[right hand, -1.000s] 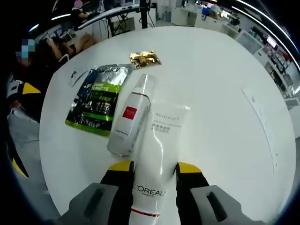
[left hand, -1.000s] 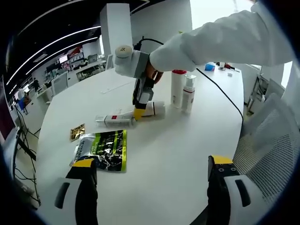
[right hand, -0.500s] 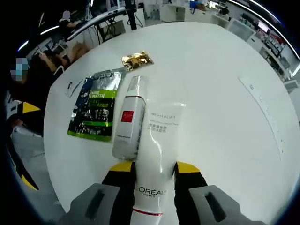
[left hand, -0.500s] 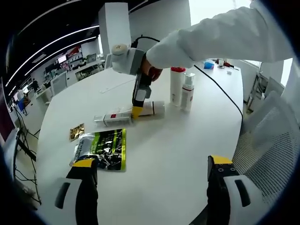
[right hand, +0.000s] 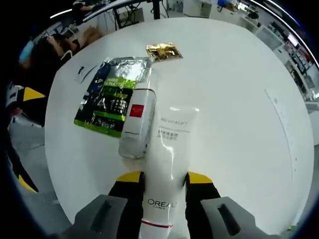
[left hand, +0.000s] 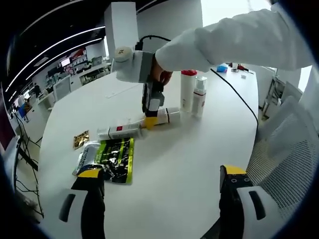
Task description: Arrange the skincare products in the storage area until every visible bottle or jar stands upright without overlapping.
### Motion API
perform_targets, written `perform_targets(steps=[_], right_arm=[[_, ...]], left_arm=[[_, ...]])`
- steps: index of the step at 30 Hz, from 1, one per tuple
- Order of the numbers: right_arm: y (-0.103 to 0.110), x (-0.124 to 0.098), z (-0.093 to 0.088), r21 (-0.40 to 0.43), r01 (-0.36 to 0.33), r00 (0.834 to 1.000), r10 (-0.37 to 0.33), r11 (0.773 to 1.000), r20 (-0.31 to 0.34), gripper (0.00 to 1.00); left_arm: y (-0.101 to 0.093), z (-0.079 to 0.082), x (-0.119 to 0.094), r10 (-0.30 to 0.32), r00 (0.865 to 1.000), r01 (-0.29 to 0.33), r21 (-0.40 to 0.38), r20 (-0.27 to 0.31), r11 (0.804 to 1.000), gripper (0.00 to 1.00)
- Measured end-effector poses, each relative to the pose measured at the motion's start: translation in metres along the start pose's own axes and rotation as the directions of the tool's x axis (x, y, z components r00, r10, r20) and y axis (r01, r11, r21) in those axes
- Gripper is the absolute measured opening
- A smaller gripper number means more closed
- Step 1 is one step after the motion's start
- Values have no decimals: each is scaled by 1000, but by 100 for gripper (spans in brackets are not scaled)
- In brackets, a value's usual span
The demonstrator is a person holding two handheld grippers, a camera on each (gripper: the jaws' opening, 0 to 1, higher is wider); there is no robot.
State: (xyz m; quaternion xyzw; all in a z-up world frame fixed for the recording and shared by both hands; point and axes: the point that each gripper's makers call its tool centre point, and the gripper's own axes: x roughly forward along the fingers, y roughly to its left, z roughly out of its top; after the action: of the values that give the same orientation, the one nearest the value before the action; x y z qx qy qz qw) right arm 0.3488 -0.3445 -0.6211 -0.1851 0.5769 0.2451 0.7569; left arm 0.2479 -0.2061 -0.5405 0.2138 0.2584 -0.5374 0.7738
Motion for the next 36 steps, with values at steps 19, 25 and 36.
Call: perform_targets(steps=[19, 25, 36], right_arm=[[36, -4, -22, -77, -13, 993, 3, 997, -121, 25], [44, -7, -27, -53, -20, 992, 13, 998, -125, 24], [57, -26, -24, -131, 59, 998, -60, 990, -6, 22]], left_arm=[[-6, 27, -9, -59, 984, 93, -208, 166, 974, 88], [2, 28, -12, -44, 980, 95, -263, 193, 960, 85], [2, 40, -17, -53, 960, 157, -372, 276, 915, 80]])
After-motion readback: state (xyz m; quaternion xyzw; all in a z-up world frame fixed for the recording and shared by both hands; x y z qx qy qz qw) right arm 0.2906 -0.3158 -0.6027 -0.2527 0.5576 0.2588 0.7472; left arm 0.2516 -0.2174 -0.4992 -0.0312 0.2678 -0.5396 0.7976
